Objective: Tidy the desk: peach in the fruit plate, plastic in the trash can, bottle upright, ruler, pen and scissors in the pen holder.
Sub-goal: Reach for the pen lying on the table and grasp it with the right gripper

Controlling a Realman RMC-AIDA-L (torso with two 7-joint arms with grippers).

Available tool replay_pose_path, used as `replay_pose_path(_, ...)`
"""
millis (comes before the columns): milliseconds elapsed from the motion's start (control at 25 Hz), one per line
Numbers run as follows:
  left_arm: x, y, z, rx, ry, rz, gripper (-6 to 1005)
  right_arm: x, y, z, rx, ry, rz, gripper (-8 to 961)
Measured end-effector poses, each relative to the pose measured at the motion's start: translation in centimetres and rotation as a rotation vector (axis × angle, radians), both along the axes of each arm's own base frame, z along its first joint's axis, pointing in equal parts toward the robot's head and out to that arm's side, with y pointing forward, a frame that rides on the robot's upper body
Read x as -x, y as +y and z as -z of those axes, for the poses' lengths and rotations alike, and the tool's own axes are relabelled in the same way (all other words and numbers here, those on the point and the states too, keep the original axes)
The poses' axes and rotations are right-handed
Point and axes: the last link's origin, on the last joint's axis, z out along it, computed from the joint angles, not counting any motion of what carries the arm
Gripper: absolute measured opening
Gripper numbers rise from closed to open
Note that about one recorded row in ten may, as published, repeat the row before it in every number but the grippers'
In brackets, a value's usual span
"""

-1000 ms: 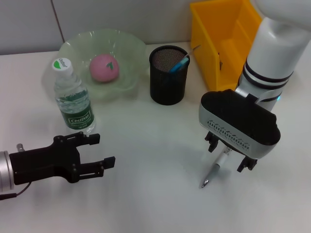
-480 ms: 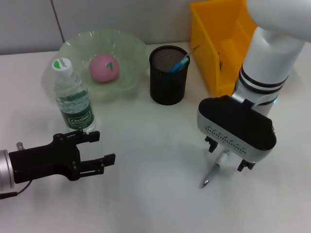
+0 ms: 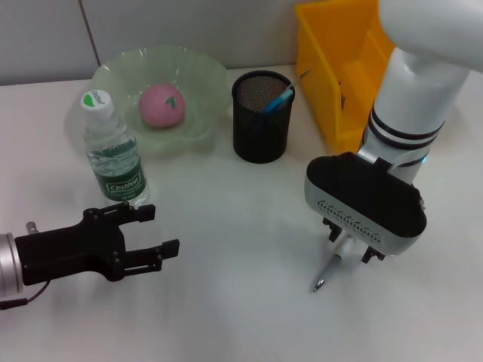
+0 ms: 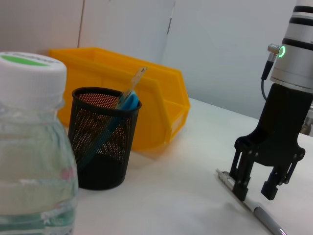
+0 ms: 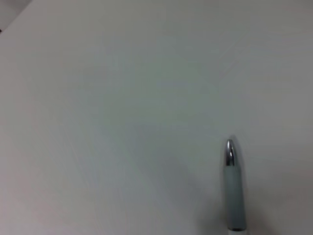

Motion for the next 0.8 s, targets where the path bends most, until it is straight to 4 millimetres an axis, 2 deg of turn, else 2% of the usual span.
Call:
replay_pose_path(80,0.02,0.0,-0.03,0.0,0.0,-0.001,800,-0.07,0.02,0.07,-0.001,-0.001,0.0,702)
replay_pose_path(280,0.01,-0.01,0.0,-0.001,-0.001,-0.003,800,-0.1,0.1,0.12,-0.004,0.001,-0.002,465)
replay_pose_path(400,0.01,0.01,-0.03,-0.002,-0.002,-0.003,800,-0.1,0.1,0.12,-0.004,0.002,-0.002,410)
replay_pose_path(800,0.0,0.06,-0.06,-0.004,-0.003,-0.003,800,-0.42,0.0,0.73,-0.001,-0.003,-0.003,409)
